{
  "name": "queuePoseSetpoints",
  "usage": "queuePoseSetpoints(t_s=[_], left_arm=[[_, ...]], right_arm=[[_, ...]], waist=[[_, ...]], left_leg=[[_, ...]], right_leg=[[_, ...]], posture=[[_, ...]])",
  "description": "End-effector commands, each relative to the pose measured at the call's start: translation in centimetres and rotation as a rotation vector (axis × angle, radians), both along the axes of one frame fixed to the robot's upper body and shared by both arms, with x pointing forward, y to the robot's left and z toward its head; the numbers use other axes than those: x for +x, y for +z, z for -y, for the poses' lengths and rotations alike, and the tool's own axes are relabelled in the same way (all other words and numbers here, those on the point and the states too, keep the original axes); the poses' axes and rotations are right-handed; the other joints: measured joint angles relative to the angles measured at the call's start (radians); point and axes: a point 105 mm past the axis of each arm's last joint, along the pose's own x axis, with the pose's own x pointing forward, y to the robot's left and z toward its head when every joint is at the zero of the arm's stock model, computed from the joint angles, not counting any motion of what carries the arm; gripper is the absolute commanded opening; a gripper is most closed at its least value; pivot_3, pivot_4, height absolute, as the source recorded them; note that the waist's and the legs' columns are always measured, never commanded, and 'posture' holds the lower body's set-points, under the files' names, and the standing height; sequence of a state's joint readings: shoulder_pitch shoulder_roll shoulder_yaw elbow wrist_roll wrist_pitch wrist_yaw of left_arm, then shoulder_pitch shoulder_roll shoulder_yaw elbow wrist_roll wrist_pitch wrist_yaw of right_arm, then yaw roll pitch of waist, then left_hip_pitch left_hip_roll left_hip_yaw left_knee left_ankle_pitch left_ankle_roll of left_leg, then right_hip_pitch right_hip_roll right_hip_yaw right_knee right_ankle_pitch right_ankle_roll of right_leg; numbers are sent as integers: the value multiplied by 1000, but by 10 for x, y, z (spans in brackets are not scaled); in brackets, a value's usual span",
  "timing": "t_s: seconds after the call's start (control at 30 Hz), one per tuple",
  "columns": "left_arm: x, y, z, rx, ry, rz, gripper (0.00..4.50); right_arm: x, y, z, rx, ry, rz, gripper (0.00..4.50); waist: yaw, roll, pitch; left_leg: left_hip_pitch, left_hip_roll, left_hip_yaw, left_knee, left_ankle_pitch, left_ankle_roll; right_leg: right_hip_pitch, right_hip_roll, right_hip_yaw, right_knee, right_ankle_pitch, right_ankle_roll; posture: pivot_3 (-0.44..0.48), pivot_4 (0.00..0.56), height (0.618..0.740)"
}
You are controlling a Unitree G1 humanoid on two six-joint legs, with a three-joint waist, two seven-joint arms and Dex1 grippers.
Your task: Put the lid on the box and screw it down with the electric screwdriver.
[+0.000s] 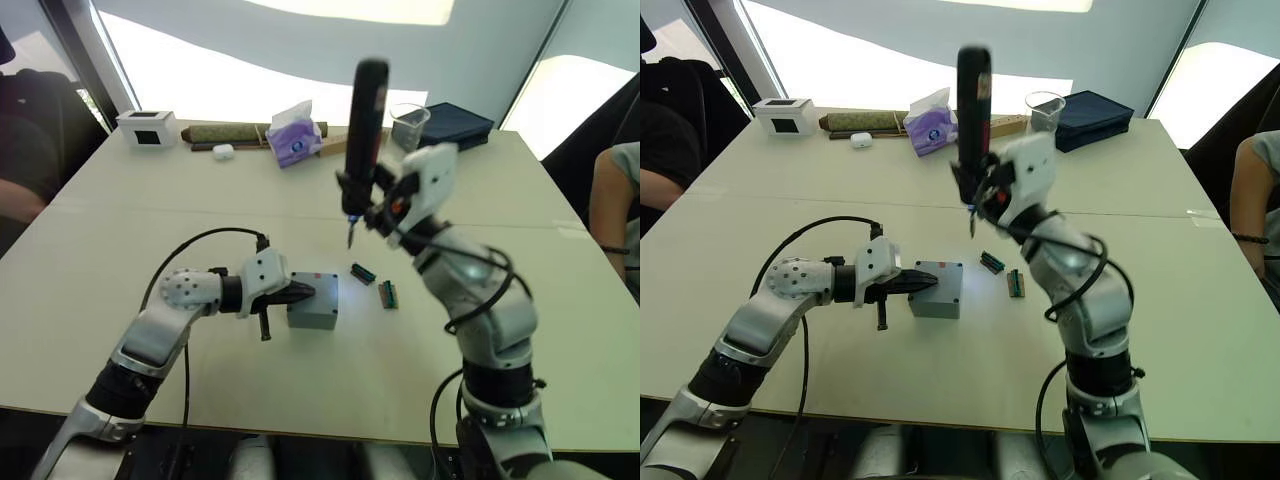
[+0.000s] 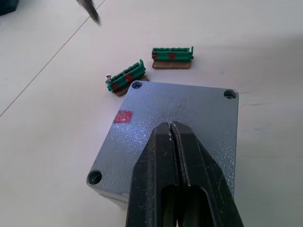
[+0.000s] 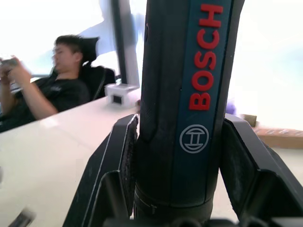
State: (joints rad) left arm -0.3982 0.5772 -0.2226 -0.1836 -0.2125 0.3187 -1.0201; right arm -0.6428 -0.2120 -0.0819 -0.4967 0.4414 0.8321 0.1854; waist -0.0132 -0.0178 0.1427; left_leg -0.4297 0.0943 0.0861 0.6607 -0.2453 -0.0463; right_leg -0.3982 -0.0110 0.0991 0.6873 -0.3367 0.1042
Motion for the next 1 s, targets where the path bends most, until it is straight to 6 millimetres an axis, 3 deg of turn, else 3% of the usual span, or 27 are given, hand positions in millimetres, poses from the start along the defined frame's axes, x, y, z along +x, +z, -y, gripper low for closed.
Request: queuePoseSetpoints(t_s=[0.03, 0.13, 0.3, 0.43, 0.57, 0.93, 0.97, 1.0], left_arm=[[-9, 25, 12, -65, -57, 63, 0], [-15, 40, 16, -97, -98, 88, 0], [-23, 54, 17, -116, -156, 115, 0], [-26, 59, 17, -130, -171, 121, 0], [-27, 69, 17, -171, -184, 119, 0], [-32, 73, 17, -207, -169, 100, 0], [-33, 74, 17, -210, -169, 99, 0], [-33, 74, 17, -211, -170, 98, 0]], right_arm=[[1, 1, 24, -125, -91, -146, 1858], [8, -21, 52, -253, -217, -396, 1858], [4, -68, 94, -396, -260, -688, 1858], [-2, -87, 106, -424, -242, -800, 1858], [-6, -126, 120, -398, -243, -1013, 1858], [-4, -156, 143, -374, -395, -1185, 1858], [-4, -156, 143, -369, -398, -1190, 2832], [-4, -155, 144, -365, -398, -1191, 2889]], waist=[[-1, 0, 0], [-3, 1, 1], [-4, 2, 2], [-8, 4, 4], [-9, 4, 5], [-5, 3, 7], [-4, 2, 7], [-3, 2, 7]], left_leg=[[0, 0, 1, 0, 0, 0], [-1, 0, 1, -1, 0, 0], [-7, 0, 2, -1, 0, 0], [-13, 0, 1, 0, -1, 2], [-13, 0, 0, 0, -1, 2], [-13, 0, 0, 3, -1, 2], [-13, 0, 0, 3, -1, 2], [-13, 0, 0, 4, -1, 2]], right_leg=[[-1, 0, 0, 0, 0, 0], [-2, -1, 1, 0, 0, 0], [-8, 0, 2, 0, 0, 0], [-14, 0, 2, -1, 0, 0], [-13, 1, 2, -1, 0, 1], [-11, 0, 2, -2, 1, 1], [-11, 0, 2, -2, 1, 1], [-10, 0, 2, -2, 1, 1]], posture=[[0, 150, 721], [0, 150, 721], [0, 150, 721], [0, 150, 721], [0, 150, 721], [0, 150, 721], [0, 150, 721], [0, 150, 721]])
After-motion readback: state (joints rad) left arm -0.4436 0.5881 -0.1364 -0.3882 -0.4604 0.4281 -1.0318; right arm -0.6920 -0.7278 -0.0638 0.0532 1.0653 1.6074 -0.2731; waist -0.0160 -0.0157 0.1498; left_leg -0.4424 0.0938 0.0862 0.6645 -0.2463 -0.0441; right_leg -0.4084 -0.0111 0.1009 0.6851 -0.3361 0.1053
